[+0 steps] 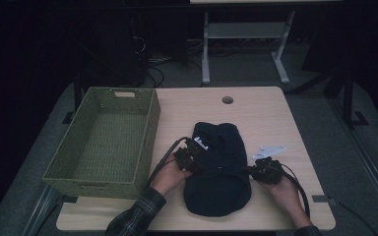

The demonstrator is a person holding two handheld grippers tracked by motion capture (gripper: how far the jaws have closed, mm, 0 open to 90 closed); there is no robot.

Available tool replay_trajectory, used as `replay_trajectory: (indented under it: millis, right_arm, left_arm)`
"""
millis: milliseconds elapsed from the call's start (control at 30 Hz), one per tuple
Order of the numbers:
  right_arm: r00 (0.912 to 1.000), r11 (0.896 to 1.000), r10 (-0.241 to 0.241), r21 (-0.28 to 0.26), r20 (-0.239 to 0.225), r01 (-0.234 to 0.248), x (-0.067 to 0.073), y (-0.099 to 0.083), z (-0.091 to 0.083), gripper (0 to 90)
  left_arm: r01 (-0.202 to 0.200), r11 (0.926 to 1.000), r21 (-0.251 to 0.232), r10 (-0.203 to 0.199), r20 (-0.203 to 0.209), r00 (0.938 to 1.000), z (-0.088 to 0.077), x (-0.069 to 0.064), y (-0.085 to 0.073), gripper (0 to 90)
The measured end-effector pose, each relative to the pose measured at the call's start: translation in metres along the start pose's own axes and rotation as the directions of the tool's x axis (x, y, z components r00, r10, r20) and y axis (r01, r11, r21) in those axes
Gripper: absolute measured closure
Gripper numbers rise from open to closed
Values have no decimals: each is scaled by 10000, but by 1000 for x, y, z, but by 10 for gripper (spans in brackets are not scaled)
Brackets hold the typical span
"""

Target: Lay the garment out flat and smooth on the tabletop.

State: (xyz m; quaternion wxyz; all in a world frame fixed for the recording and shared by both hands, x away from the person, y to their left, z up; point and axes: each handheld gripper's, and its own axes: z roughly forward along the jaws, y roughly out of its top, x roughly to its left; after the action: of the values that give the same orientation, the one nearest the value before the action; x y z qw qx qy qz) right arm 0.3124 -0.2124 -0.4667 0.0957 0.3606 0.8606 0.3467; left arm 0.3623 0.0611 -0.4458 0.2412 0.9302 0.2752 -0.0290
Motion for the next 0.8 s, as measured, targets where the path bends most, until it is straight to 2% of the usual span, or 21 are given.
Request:
replay_trajectory:
  millis: [367,533,733,800]
  right_arm:
    - [9985,9988,-74,492,534,47,1,-4,-9,900]
    - [9985,9987,-92,505,541,65,4,-10,-15,900]
    - [9990,9982,-77,600,440,50,8,-17,-21,900]
    - [9992,9979,-80,640,386,56,10,-18,-23,900]
  left_arm:
    - [57,9997,-253,-60,-110,9999,-4,-3,-12,900]
    - [0,9988,-485,2,42,10000,-4,-14,-21,900]
    - [-474,9980,-421,478,100,9988,-4,-33,-28,900]
    - [-423,9980,-474,434,224,9988,-4,-35,-30,900]
